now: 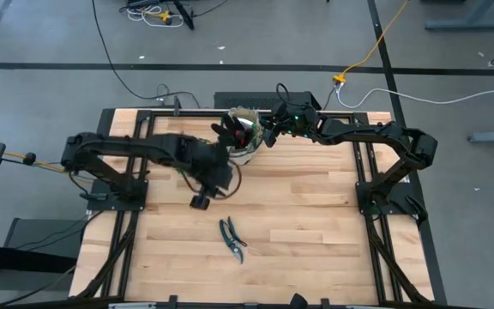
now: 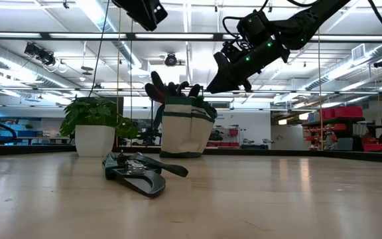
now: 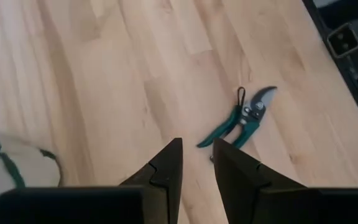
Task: Pick & Place Garden tools in Gardening bag
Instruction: Put the green shear scissors into the white gardening bag
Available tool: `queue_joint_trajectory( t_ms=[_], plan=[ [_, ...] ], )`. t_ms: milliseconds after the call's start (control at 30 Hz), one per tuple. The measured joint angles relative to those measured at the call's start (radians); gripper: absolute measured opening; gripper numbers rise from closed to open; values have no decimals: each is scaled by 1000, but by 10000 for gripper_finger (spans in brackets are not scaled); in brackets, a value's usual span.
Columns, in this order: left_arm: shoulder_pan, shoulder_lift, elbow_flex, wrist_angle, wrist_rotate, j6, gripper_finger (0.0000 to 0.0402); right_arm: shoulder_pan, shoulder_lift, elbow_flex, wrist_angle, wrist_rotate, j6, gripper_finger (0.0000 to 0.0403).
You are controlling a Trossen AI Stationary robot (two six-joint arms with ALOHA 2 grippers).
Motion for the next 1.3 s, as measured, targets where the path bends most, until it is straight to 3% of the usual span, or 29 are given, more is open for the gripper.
queue_joint_trajectory(
  t_ms=[467, 600, 900, 1067, 1300],
  plan=[
    [-210, 190, 0, 2, -26, -46, 96, 0, 0, 0, -5, 0, 21, 107],
    [-267, 256, 0, -7, -54, 26, 96, 0, 0, 0, -2, 0, 25, 107],
    [-339, 371, 0, -25, -264, 165, 96, 0, 0, 0, 6, 0, 50, 107],
    [-358, 420, 0, -24, -288, 134, 97, 0, 0, 0, 0, 0, 50, 107],
    [-388, 445, 0, -18, -326, 231, 97, 0, 0, 0, 1, 0, 50, 107]
  ],
)
